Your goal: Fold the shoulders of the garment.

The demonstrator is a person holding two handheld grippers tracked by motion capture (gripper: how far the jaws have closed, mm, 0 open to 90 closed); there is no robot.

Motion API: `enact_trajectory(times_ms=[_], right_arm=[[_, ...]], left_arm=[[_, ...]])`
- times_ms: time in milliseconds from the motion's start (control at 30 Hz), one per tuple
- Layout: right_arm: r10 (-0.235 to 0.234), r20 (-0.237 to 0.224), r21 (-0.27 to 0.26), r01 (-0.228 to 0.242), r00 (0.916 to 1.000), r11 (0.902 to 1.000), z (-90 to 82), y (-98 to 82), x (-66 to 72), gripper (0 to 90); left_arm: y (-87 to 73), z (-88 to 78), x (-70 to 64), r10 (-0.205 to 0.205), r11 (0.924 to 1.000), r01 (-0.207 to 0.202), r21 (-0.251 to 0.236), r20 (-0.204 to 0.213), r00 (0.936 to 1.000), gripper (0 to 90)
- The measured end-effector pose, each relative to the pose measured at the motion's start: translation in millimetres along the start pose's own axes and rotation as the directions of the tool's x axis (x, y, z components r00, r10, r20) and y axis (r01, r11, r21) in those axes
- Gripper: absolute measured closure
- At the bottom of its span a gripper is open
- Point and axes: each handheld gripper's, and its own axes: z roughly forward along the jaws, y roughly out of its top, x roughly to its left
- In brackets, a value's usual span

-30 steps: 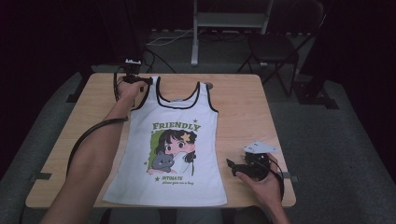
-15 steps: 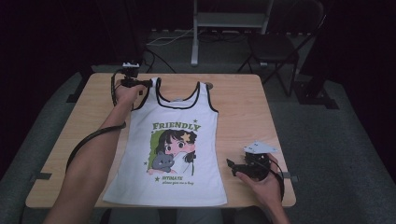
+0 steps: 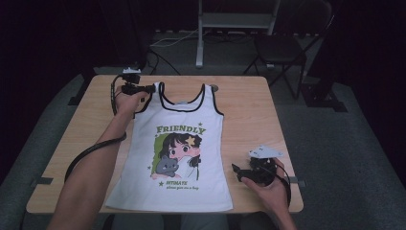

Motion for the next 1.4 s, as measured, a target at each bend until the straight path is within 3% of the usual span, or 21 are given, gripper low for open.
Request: enact_trajectory(times_ms=[300,800,1400], right_arm=[[-0.013,0.006,0.002,0.013,0.9999,0.9999,0.3,0.0,0.8,16.1],[-0.022,0.004,0.01,0.022,0.9998,0.9997,0.9,0.4,2.3,16.2],[-0.037,0.005,0.017,0.037,0.9993,0.9992,1.9,0.8,4.7,16.1]], left_arm=[[-14.8,-9.9,-8.8,0.003,0.9999,-0.003,-0.016,0.013,0.9999,85.6],[-26.1,-26.1,-19.8,0.006,0.9981,-0.005,-0.061,0.014,0.9999,85.6],[-49.6,-44.2,-39.3,0.041,0.9943,-0.039,-0.099,0.016,0.9991,85.6]])
